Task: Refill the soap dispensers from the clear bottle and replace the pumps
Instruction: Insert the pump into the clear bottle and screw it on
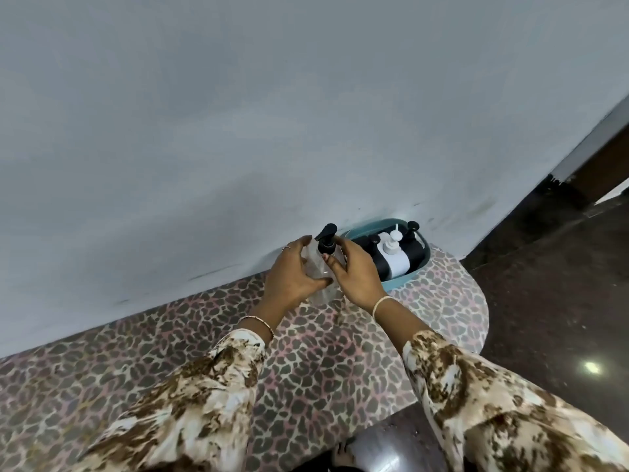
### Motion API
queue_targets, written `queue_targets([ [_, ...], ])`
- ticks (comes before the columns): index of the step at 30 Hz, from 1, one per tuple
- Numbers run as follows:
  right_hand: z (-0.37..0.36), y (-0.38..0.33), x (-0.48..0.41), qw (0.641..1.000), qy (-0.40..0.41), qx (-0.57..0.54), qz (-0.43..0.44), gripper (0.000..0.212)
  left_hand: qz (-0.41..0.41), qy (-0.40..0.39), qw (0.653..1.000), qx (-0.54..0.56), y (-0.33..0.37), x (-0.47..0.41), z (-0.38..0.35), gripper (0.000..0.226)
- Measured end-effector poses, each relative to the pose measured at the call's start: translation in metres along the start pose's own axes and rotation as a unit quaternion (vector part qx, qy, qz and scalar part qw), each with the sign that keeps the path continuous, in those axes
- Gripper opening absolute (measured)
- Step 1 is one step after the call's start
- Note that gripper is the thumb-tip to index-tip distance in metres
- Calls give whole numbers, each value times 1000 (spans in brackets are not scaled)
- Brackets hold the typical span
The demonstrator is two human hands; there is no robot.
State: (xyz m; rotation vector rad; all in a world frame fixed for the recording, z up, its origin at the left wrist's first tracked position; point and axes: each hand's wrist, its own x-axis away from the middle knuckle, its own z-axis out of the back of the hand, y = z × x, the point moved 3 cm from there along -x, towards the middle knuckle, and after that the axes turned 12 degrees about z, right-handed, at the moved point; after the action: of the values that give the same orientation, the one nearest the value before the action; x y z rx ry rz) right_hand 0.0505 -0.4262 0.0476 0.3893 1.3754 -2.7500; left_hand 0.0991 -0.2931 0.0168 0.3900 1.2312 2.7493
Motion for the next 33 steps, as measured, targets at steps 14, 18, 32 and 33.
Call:
queue_targets([
  [14, -10, 32, -26, 1000, -25, 5, -3, 33, 54, -14, 998, -8, 4, -24, -12, 102],
  [18, -10, 34, -24, 1000, -31, 7, 0, 34, 68, -17, 998, -7, 1, -23, -13, 104],
  [32, -6, 30, -8, 999, -31, 36, -17, 55, 75, -22, 996, -52, 10, -10, -9, 119],
  [33, -6, 30, -7, 999, -29, 39, -14, 56, 75, -22, 996, -50, 9, -11, -10, 121],
])
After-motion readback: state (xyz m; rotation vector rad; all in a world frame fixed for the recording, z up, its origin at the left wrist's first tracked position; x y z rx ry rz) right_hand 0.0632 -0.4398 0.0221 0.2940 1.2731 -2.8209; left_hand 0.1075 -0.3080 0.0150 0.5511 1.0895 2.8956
